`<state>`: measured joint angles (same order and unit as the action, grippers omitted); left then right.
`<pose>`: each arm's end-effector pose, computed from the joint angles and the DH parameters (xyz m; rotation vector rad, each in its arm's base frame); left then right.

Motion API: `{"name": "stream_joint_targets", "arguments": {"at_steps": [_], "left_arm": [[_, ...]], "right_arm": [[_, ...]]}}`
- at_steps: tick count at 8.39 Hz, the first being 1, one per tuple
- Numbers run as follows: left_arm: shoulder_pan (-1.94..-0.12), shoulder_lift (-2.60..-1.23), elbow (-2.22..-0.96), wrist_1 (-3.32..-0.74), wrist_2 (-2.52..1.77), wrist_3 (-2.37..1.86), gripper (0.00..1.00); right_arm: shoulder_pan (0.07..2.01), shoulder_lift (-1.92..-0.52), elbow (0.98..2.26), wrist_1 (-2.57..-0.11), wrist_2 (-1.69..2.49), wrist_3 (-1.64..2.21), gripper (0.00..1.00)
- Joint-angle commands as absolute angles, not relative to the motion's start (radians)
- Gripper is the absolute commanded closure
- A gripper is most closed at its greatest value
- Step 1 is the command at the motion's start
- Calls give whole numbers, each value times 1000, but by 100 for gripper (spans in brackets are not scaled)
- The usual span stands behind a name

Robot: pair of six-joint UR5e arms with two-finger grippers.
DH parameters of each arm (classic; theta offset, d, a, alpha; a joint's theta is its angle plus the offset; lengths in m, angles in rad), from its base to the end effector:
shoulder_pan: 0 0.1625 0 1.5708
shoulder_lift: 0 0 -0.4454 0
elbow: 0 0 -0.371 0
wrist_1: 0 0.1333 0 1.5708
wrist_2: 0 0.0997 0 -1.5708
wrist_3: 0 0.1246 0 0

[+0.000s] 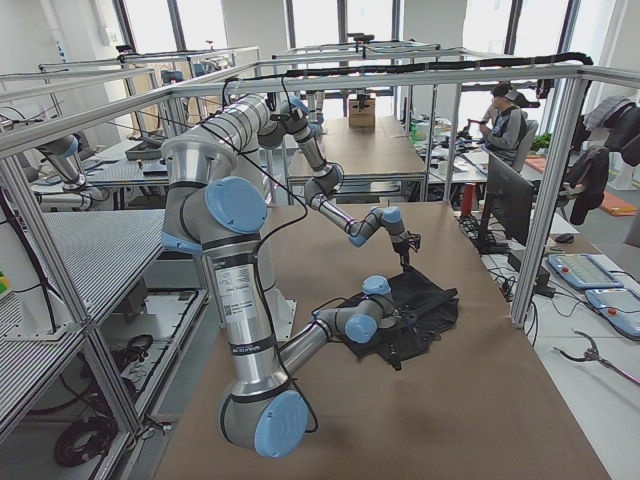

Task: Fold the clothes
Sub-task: 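Fold the shirt's side over toward the right gripper with the left gripper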

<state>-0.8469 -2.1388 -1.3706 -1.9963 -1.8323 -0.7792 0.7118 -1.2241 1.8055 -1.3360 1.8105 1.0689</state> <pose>0.4154 -0.6225 0.4179 0.4070 0.7191 0.0516 -0.4001 -0.4821 0.3879 0.2774 -0.7962 0.0995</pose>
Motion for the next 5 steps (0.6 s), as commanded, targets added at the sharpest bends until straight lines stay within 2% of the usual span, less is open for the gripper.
{"name": "stream_joint_targets", "arguments": {"at_steps": [1,3,5], "left_arm": [[-905,-2489,-937,-2012,-1821,-732,100],[-893,-2649,-623,-2180,-1799,-733,100],[-897,-2671,-601,-2198,-1804,-732,100]], "right_arm": [[712,-1224,1805,-1335,1812,1071,6],[710,-1223,1807,-1335,1812,1071,6],[707,-1221,1807,-1336,1812,1077,6]]}}
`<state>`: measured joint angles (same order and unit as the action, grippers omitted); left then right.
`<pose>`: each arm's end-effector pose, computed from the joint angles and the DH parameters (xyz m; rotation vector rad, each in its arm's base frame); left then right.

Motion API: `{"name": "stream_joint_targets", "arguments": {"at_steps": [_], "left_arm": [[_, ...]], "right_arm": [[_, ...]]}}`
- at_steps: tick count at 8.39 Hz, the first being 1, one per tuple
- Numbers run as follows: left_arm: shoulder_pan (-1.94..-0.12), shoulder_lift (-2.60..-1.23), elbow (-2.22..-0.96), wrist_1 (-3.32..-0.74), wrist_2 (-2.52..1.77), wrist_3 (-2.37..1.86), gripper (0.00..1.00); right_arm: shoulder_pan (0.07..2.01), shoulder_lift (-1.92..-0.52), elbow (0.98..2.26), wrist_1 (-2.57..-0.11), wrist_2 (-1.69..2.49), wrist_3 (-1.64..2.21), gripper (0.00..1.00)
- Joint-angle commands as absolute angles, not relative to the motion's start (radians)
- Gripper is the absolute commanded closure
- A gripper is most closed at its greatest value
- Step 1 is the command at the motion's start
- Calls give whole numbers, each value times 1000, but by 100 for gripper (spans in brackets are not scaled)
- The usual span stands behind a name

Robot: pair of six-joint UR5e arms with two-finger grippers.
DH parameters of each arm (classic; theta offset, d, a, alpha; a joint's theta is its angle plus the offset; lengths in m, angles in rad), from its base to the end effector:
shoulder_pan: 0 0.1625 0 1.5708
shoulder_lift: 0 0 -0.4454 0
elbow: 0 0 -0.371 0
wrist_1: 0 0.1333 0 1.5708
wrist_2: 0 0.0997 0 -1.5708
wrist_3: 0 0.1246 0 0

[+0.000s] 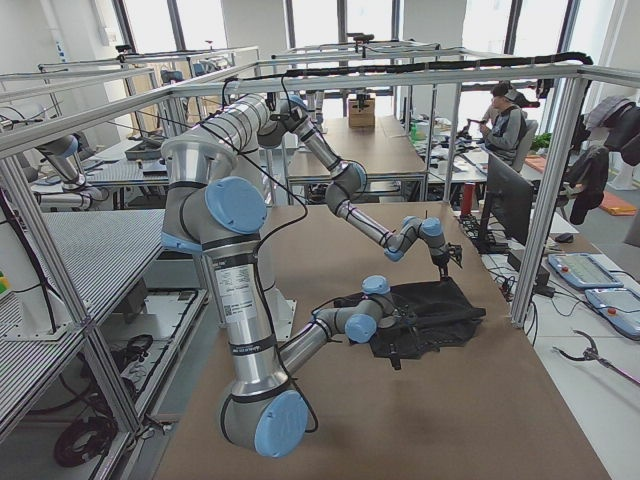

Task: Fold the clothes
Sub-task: 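Fold the shirt's side over toward the right gripper with the left gripper, then release with the left gripper while the right gripper moves to the shirt's near edge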

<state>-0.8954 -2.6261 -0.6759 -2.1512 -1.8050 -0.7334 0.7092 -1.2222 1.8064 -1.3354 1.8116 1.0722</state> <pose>0.4869 -0.7748 0.3450 0.4171 0.6475 0.0316 -0.4016 -0.4811 0.3862 0.2761 -0.8003 0.0992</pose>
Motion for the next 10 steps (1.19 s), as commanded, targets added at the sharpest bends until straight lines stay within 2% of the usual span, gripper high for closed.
{"name": "stream_joint_targets", "arguments": {"at_steps": [1,2,4,7,10], "left_arm": [[-899,-2669,-604,-2203,-1802,-723,17],[-913,-2665,-618,-2207,-1809,-682,0],[-1006,-2652,-637,-2203,-1987,-582,0],[-1002,-2576,-732,-2203,-1987,-592,0],[-999,-2568,-750,-2203,-1987,-594,0]], "right_arm": [[707,-1218,1806,-1336,1810,1083,6],[707,-1216,1807,-1336,1810,1085,6],[698,-1189,1802,-1339,1804,1211,8],[570,-1177,1804,-1307,1696,1611,9],[470,-1148,1798,-1296,1552,1826,11]]}}
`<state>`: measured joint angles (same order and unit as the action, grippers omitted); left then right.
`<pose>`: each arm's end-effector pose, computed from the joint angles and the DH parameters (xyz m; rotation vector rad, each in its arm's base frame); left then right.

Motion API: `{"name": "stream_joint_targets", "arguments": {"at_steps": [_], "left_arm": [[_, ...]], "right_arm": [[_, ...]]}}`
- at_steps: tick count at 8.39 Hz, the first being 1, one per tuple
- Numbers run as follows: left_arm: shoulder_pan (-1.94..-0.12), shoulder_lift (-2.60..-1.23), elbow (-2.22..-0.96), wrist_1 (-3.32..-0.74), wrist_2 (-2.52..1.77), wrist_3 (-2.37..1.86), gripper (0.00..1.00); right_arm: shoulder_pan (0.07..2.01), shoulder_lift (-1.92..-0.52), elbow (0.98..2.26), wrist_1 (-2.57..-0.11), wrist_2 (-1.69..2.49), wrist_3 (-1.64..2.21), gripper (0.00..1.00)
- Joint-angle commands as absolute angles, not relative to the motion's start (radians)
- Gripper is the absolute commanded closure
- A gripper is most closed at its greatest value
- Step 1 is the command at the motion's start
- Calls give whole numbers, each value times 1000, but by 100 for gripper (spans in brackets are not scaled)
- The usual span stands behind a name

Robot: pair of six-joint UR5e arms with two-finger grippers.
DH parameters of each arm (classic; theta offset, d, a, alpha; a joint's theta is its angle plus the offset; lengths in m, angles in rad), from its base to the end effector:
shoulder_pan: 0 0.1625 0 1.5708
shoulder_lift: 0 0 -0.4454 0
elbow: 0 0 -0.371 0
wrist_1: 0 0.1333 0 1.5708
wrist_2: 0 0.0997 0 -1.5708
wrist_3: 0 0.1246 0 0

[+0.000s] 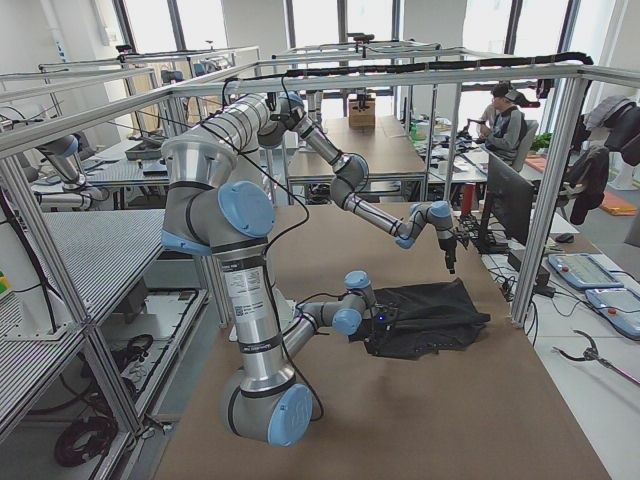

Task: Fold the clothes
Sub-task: 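Release with the left gripper while the right gripper moves to the shirt's near edge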

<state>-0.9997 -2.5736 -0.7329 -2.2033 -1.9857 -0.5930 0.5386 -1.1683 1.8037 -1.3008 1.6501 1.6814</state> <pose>0.4126 -0.7959 0.3495 0.4404 0.7596 0.1449 -0.4795 -0.4303 0.3504 0.1218 -0.9132 0.5676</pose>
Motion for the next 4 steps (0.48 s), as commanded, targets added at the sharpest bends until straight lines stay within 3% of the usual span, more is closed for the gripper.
{"name": "stream_joint_targets", "arguments": {"at_steps": [1,4], "left_arm": [[-997,-2563,-750,-2203,-1987,-595,0],[-997,-2533,-784,-2203,-1985,-594,0]], "right_arm": [[447,-1147,1796,-1296,1507,1854,12],[405,-1135,1749,-1296,1416,1943,30]]}}
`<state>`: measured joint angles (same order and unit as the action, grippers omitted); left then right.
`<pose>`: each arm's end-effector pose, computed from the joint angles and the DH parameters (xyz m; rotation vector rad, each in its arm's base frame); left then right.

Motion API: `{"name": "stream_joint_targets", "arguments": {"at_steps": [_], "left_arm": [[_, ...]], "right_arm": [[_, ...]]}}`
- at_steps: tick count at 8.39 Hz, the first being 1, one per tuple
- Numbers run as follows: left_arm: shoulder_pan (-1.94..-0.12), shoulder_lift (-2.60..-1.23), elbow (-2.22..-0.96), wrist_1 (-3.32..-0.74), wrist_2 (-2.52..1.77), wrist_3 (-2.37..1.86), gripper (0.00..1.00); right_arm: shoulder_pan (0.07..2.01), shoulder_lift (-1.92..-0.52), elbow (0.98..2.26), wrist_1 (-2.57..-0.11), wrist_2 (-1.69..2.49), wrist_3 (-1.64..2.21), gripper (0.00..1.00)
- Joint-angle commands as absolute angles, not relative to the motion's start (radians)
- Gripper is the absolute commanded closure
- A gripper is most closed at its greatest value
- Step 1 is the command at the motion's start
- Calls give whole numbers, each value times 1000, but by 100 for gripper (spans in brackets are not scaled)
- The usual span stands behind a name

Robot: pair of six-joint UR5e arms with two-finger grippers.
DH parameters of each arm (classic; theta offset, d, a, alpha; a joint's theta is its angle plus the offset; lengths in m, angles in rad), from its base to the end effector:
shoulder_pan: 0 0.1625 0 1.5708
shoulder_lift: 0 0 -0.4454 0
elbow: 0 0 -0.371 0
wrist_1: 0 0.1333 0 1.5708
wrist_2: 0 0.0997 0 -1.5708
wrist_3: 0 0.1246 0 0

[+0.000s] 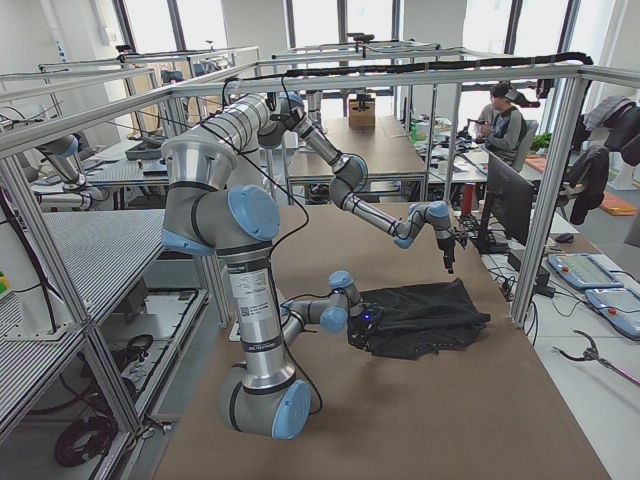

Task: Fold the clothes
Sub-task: 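Release with the left gripper while the right gripper moves to the shirt's near edge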

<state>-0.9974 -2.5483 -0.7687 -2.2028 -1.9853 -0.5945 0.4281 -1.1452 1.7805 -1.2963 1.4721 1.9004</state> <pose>0.4108 -0.7893 0.3536 0.4477 0.7651 0.1476 -0.5233 -0.3988 0.3454 0.1400 -0.9268 0.7480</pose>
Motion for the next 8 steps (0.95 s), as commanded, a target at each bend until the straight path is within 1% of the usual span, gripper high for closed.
{"name": "stream_joint_targets", "arguments": {"at_steps": [1,2,3,4,5,8], "left_arm": [[-997,-2533,-785,-2203,-1986,-594,0],[-997,-2533,-785,-2203,-1987,-594,0],[-997,-2531,-785,-2203,-1985,-594,0],[-996,-2531,-785,-2203,-1985,-594,0],[-997,-2533,-787,-2204,-1986,-595,0],[-996,-2531,-787,-2204,-1985,-595,0]], "right_arm": [[405,-1135,1743,-1296,1416,1944,33],[405,-1134,1743,-1296,1414,1947,42],[403,-1129,1741,-1295,1411,1953,54],[400,-1127,1741,-1296,1402,1953,74],[400,-1123,1741,-1295,1401,1953,100],[400,-1123,1743,-1296,1402,1941,100]]}}
